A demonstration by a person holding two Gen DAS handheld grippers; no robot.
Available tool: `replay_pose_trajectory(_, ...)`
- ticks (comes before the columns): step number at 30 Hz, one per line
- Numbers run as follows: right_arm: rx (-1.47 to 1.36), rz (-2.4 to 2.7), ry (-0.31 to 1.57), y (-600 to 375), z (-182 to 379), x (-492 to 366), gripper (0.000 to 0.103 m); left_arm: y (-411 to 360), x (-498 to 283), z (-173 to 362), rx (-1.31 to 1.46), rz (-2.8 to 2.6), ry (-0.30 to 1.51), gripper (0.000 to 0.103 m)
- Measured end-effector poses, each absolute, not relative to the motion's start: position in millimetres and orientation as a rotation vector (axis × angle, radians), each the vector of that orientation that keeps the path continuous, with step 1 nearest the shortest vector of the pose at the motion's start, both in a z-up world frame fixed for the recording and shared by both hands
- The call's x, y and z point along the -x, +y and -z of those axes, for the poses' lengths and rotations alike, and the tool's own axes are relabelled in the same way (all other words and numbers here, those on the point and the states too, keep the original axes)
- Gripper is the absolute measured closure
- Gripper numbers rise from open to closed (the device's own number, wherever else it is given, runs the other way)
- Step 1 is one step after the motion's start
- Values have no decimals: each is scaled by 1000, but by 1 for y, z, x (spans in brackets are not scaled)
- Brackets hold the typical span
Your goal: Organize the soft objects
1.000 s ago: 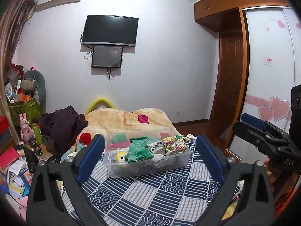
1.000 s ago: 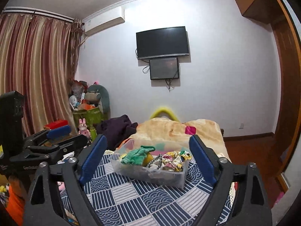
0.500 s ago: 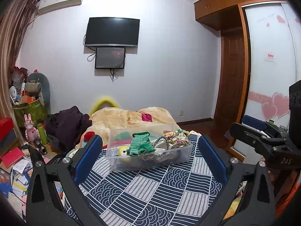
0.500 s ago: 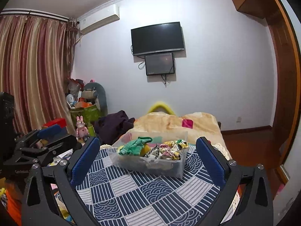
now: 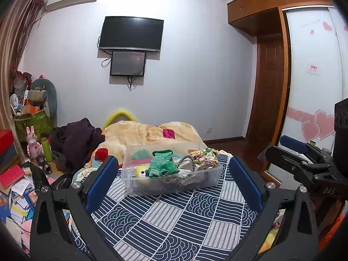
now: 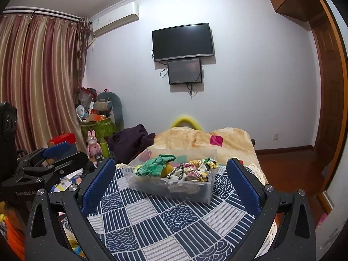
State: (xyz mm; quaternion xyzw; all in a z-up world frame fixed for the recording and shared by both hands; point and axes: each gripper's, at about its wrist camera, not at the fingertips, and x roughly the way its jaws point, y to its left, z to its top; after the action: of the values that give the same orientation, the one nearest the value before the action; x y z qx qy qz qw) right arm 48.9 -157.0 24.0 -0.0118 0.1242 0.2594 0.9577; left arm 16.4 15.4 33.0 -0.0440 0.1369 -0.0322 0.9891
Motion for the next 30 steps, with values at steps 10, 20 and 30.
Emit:
replay_pose_trajectory(10,21,-528,249,-159,-26,-46,1,15,-15,-33,86,67,273,0)
replay_pose_trajectory(20,23,-531,248,-157,-26,-45,1,11,-15,-31,74,76,274,0)
replay_pose_trajectory(30,20,-533,252,-156,-25,-43,1,9,-14,-30,73,82,275,0)
